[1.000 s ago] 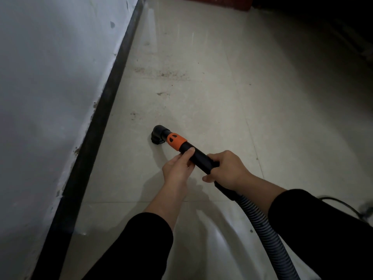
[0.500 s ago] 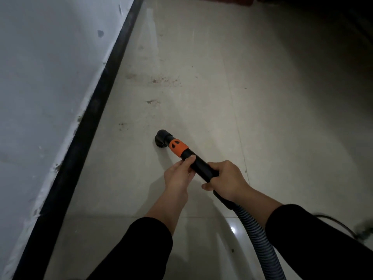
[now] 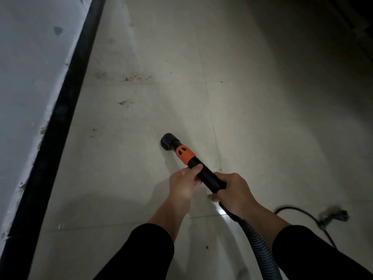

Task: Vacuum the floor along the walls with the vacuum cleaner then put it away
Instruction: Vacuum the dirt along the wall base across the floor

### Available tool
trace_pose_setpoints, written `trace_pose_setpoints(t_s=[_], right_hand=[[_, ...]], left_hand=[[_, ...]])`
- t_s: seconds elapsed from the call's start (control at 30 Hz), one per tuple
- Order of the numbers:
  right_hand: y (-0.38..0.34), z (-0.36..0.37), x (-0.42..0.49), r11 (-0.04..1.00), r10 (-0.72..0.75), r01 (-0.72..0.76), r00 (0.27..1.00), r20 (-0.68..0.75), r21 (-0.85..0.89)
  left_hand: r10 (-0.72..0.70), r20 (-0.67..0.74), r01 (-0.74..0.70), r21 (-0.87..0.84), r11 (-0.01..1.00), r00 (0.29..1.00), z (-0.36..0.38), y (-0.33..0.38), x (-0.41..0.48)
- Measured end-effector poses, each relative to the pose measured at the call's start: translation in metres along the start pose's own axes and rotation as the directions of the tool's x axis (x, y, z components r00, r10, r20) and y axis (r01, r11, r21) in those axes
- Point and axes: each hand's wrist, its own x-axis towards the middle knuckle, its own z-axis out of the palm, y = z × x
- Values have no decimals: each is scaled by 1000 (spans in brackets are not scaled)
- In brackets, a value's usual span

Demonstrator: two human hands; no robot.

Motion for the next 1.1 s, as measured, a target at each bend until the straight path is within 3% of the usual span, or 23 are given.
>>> trace_pose_setpoints(t_s=[0.4, 0.83, 1.1], right_hand=[[2, -28, 3, 999, 48, -48, 998, -34, -16], [24, -39, 21, 994, 96, -102, 980, -176, -25], [30, -39, 20, 990, 140, -140, 963, -231, 16]], left_hand=[[-83, 26, 79, 149, 986, 996, 34, 14, 8], [-56, 198, 27, 147, 989, 979, 62, 4, 33], [-64, 217, 22, 195, 981, 974, 72, 1, 36]])
